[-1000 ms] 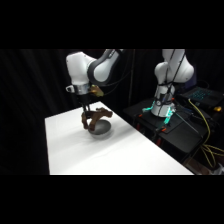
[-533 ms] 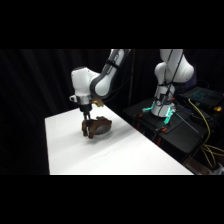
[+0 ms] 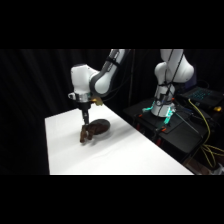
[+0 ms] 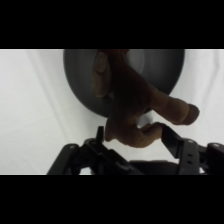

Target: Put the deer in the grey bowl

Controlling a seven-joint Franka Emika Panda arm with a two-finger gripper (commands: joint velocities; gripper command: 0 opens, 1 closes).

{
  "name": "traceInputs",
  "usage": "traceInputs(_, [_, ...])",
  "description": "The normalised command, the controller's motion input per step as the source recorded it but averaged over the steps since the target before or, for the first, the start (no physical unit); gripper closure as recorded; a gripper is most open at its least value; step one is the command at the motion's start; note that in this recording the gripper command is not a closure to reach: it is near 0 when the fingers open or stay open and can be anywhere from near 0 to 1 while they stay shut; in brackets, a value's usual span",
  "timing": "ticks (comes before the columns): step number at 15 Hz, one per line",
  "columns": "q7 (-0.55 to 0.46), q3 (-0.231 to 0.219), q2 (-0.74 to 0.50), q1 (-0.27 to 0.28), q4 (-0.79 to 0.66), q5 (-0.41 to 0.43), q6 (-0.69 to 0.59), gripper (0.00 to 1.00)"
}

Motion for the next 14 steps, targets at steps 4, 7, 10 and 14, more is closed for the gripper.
traceInputs(4, [-0.06, 0.028, -0.49, -0.02, -0.19, 0.017, -0.33, 0.0])
traceInputs(7, [-0.1, -0.022, -0.8, -0.014, -0.33, -0.017, -0.53, 0.0])
traceInputs(10, [-0.09, -0.055, -0.84, 0.004, -0.34, -0.053, -0.59, 0.0])
traceInputs(14, [-0.06, -0.066, -0.58, 0.017, -0.25, -0.085, -0.35, 0.0])
